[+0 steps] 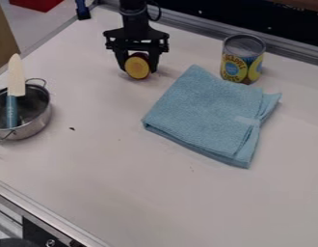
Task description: Move the red thing to the top left corner of the table
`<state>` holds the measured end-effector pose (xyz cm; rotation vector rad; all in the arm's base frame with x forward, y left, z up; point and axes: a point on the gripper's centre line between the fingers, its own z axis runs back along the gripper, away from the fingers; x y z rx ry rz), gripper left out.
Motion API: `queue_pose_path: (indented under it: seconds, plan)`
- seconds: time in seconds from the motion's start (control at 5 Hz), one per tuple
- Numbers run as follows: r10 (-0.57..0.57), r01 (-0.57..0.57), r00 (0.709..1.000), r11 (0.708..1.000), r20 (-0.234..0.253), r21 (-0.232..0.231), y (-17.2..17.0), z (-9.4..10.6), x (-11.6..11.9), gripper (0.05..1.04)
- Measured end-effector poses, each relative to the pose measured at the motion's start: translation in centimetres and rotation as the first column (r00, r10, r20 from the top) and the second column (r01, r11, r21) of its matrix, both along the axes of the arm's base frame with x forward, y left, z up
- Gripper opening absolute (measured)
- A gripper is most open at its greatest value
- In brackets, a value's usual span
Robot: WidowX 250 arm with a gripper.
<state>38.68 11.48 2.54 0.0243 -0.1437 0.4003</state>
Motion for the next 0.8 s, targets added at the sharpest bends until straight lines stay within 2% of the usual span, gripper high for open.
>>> queue_pose_path:
  seconds: [0.2, 0.4, 0.8]
  plan:
    - [0.035, -0.035, 0.999, 0.999, 0.012, 0.006, 0.51, -0.33, 0.67, 0.806]
    - [0.043, -0.042, 0.999, 0.999, 0.023, -0.006, 0.64, 0.22, 1.01, 0.999]
    - [0.068, -0.068, 0.998, 0.998, 0.005, -0.004, 0.90, 0.53, 0.89, 1.001]
